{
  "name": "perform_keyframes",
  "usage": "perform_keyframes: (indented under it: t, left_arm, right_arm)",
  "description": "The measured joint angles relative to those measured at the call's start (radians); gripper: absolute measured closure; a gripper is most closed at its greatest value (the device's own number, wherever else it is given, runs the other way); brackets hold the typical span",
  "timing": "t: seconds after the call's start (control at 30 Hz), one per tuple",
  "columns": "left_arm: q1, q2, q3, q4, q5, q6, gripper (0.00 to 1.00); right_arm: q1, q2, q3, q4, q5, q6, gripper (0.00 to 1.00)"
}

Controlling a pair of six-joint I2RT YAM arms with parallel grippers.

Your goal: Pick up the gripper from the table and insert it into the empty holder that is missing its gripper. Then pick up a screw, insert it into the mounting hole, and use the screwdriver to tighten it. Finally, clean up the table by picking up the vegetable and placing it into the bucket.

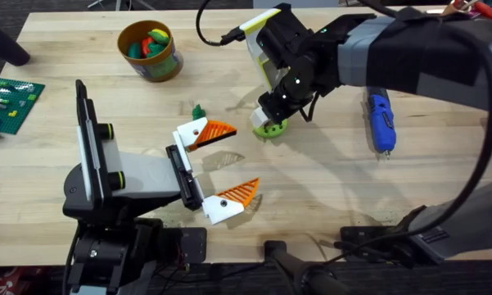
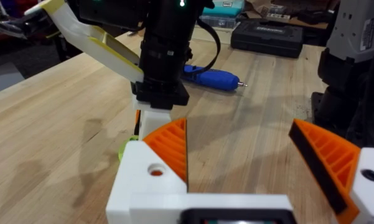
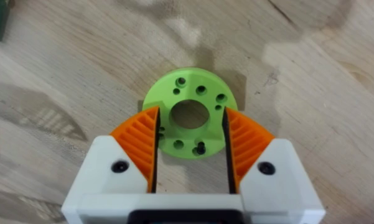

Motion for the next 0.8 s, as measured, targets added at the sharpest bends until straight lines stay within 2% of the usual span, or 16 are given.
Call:
perform_keyframes:
  t: [0.53,0.8]
  left_arm:
    - [0.0,0.0,0.0,0.002,0.001,0.0,0.013]
    - [0.0,0.0,0.0,0.003,0.001,0.0,0.013]
  right_arm:
    - [-0.002,0.002,0.005,-0.044,-0.001,-0.002,0.481]
    - [-0.024,0.002,0.155,-0.246,-0.001,-0.023,0.481]
